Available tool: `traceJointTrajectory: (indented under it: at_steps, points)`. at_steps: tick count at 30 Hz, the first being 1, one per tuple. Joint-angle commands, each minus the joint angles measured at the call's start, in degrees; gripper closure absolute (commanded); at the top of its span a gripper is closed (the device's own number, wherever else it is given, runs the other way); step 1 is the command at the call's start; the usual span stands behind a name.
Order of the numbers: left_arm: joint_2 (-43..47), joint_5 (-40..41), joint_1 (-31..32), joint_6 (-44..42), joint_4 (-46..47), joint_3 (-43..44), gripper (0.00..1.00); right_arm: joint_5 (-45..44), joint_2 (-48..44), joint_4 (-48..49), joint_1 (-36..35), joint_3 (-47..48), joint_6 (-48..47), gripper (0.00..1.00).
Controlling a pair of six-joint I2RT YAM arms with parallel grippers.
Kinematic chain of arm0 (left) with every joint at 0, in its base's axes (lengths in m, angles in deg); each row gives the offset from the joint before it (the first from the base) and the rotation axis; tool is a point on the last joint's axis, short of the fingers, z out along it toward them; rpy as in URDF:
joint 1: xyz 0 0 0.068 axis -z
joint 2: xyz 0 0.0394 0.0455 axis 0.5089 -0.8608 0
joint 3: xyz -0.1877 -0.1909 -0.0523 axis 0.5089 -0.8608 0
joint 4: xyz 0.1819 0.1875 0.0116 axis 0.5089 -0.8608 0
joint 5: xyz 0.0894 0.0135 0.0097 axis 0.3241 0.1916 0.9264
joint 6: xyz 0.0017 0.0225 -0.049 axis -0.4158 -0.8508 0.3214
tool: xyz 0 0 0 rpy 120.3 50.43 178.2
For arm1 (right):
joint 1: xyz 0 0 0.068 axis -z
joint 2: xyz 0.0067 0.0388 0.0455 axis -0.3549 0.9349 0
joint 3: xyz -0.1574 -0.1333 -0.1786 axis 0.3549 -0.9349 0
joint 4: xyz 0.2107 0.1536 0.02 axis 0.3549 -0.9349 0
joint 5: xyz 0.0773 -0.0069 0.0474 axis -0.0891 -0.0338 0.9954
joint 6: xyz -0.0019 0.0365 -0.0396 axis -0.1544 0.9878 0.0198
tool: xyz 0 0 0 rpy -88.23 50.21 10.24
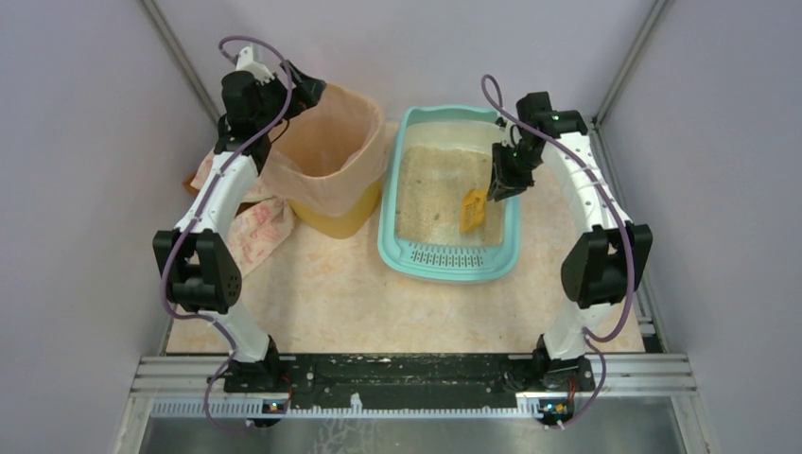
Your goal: Clean the litter box
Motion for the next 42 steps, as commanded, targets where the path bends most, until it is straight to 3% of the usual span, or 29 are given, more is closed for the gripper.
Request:
traceJointTrajectory:
  at_steps: [1, 21, 32, 42]
  points:
    - [-0.26, -0.69, -0.32, 0.25, 2.01, 1.96, 0.03, -2.6, 2.0, 0.91, -2.4, 1.83, -1.21, 1.0]
    - [1.33, 0.36, -0.41, -1.79, 1.04, 1.37, 0.03, 1.43, 8.16, 13.62, -3.47, -5.85, -0.79, 1.0]
    - [0.62, 0.28, -0.49, -1.6, 1.05, 2.51, 0.03, 13.0, 12.19, 21.98, -3.73, -11.6, -0.47, 1.0]
    - [1.05, 0.41, -0.43, -2.0, 0.62, 2.69, 0.03, 24.56, 20.17, 22.69, -3.78, -9.16, -2.85, 1.0]
